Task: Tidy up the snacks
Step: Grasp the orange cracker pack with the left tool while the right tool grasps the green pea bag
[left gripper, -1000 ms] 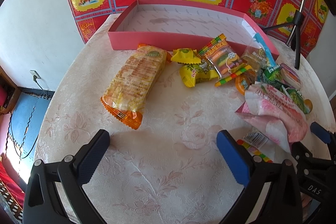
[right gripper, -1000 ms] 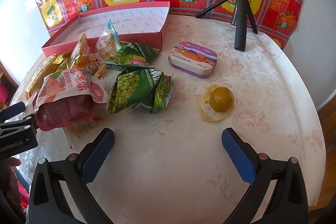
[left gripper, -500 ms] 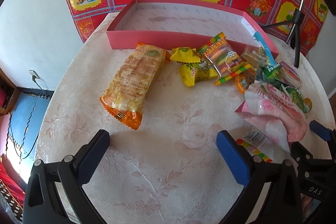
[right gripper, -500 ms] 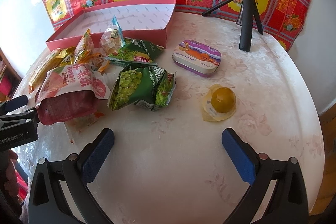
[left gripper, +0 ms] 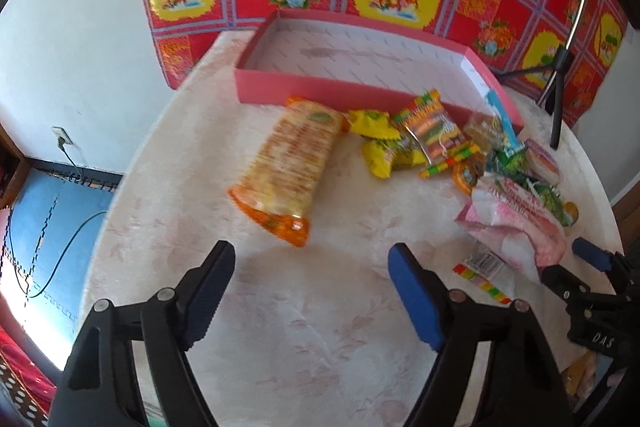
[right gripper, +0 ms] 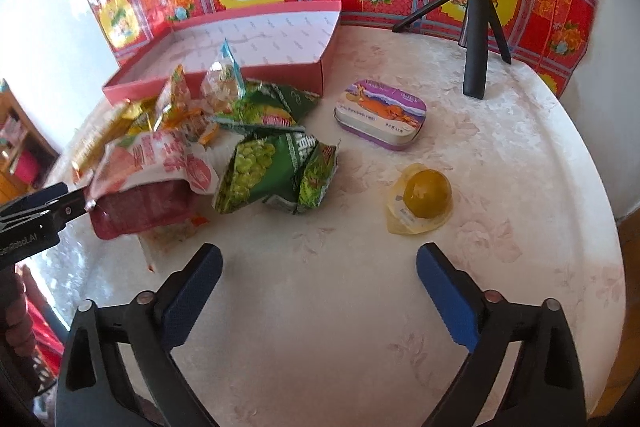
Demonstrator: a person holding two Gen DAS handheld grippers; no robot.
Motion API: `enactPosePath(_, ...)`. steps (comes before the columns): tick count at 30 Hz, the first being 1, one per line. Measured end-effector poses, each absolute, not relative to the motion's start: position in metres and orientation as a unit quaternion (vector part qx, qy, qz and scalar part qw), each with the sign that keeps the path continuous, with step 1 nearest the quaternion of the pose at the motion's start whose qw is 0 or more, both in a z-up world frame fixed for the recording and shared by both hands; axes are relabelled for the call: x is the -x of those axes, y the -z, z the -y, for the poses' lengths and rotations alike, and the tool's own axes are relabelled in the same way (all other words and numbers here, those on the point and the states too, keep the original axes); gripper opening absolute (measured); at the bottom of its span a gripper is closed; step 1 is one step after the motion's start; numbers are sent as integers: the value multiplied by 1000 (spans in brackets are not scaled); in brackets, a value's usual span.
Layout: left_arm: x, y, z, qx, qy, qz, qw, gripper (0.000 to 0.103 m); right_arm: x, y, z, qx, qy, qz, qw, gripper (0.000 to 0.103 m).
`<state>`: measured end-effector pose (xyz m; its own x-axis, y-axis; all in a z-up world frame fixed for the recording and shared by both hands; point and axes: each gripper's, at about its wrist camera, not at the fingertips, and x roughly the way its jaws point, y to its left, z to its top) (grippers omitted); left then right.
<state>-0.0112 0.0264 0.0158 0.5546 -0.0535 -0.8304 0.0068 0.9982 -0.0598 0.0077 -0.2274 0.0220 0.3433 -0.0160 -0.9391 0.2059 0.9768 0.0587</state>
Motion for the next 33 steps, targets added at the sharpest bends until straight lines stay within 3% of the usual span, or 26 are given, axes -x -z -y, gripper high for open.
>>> enactPosePath(21, -24, -34, -25, 5, 36, -466, 884, 77, -23, -41, 234, -91, 37, -545, 833, 91)
enactPosePath(33, -48, -12, -34, 30, 21, -503, 864, 60, -35, -36, 236, -101, 16, -557, 824, 76)
